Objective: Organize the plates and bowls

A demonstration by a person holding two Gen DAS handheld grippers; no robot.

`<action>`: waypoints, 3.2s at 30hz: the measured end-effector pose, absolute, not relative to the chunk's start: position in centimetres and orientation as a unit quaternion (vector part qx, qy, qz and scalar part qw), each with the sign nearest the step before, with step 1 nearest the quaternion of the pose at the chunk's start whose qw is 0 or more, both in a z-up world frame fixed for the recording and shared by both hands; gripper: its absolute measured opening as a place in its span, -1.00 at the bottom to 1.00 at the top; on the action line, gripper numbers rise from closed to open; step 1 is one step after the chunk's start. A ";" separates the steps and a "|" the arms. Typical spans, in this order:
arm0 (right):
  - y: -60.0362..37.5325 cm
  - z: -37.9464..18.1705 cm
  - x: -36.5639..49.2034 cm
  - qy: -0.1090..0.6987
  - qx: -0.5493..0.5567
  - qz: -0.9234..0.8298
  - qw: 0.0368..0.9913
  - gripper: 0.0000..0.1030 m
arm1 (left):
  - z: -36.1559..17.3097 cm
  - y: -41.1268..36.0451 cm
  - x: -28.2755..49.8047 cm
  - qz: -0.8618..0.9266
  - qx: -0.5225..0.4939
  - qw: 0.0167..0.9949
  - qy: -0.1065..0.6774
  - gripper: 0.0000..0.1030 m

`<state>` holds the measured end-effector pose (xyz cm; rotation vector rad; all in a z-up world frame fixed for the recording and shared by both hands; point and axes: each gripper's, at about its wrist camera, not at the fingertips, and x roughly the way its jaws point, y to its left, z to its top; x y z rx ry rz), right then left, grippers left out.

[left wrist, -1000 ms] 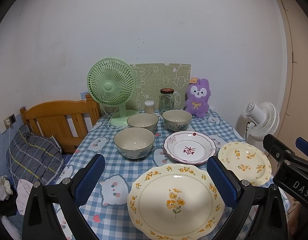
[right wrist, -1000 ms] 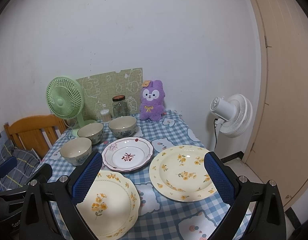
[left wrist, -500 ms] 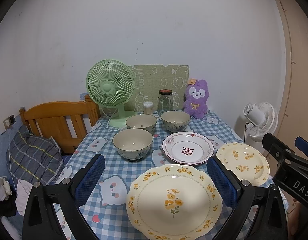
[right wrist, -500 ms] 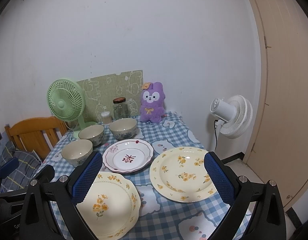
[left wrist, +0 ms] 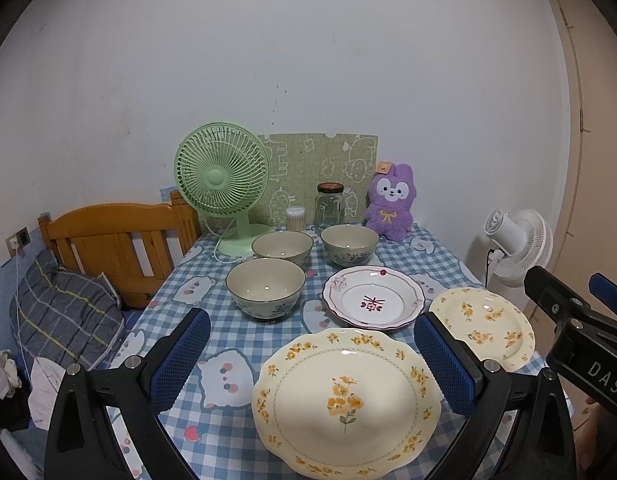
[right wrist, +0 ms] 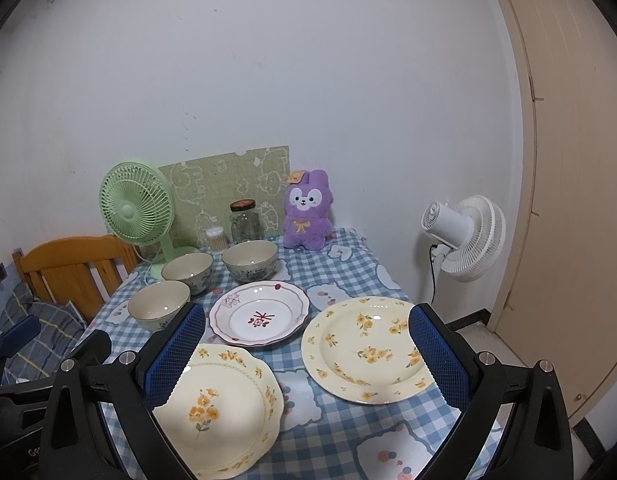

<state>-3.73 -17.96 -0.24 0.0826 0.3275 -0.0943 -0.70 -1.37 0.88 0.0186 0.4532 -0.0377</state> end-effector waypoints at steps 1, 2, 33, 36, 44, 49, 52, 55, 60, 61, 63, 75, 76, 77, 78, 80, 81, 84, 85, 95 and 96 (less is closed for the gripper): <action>-18.0 -0.2 -3.8 0.161 0.040 -0.047 0.985 0.99 | 0.9 -1.4 -0.8 -0.019 0.008 0.974 0.224 0.99; -17.9 -0.1 -3.9 0.160 0.039 -0.046 0.985 0.99 | 0.9 -1.2 -1.0 -0.019 0.007 0.974 0.224 0.99; -16.1 -4.1 -0.1 0.225 0.030 -0.008 0.974 0.85 | -3.3 0.5 2.1 -0.008 -0.005 0.961 0.275 0.81; -15.6 -5.2 0.6 0.240 0.021 -0.004 0.971 0.81 | -4.0 0.8 2.7 -0.009 -0.013 0.958 0.287 0.79; -14.8 -8.1 2.7 0.283 0.024 0.004 0.959 0.75 | -6.2 0.7 3.7 0.001 0.018 0.953 0.303 0.68; -14.5 -10.0 4.0 0.311 0.023 0.006 0.950 0.71 | -7.7 1.3 4.7 -0.002 0.011 0.943 0.332 0.68; -14.3 -11.1 4.8 0.328 0.022 0.007 0.944 0.66 | -8.9 1.4 5.3 -0.001 0.013 0.937 0.348 0.68; -14.2 -12.1 5.8 0.345 0.021 0.003 0.938 0.57 | -10.1 1.8 5.9 -0.004 -0.002 0.928 0.372 0.67; -14.4 -13.3 7.3 0.368 0.029 0.002 0.929 0.52 | -11.3 2.3 6.8 0.009 0.003 0.923 0.386 0.63; -14.4 -13.4 7.5 0.370 0.028 0.002 0.929 0.52 | -11.5 2.4 6.9 0.009 0.002 0.921 0.389 0.63; -14.2 -13.7 7.9 0.376 0.024 0.002 0.926 0.52 | -11.8 2.6 7.5 0.010 0.001 0.919 0.395 0.62; -14.2 -15.7 9.9 0.413 0.030 0.003 0.910 0.18 | -13.9 2.6 8.7 0.003 -0.007 0.900 0.436 0.29; -14.3 -15.7 9.9 0.414 0.031 0.003 0.910 0.16 | -14.1 2.5 8.8 0.000 -0.007 0.898 0.440 0.22; -14.3 -15.8 10.0 0.414 0.031 0.003 0.910 0.14 | -14.3 2.4 8.9 -0.003 -0.006 0.896 0.444 0.21; -14.3 -15.8 10.0 0.415 0.030 0.004 0.909 0.13 | -14.4 2.3 8.8 0.001 -0.003 0.896 0.443 0.21; -14.4 -15.9 10.1 0.415 0.029 0.003 0.909 0.07 | -14.4 2.2 8.8 0.005 -0.005 0.896 0.444 0.21; -14.4 -16.0 10.1 0.417 0.029 0.003 0.908 0.04 | -14.4 2.2 8.8 0.007 -0.007 0.896 0.444 0.21; -14.3 -16.2 10.1 0.421 0.033 0.012 0.907 -0.03 | -14.3 2.2 8.8 0.013 -0.008 0.896 0.443 0.21; -14.2 -16.3 10.1 0.421 0.032 0.015 0.906 -0.05 | -14.3 2.2 8.8 0.014 -0.009 0.896 0.444 0.21; -14.1 -16.3 9.9 0.417 0.029 0.005 0.909 -0.08 | -14.3 1.6 8.8 0.025 -0.007 0.892 0.451 0.21; -14.3 -16.3 9.8 0.417 0.031 0.001 0.909 -0.08 | -14.2 1.5 8.7 0.024 -0.007 0.892 0.452 0.21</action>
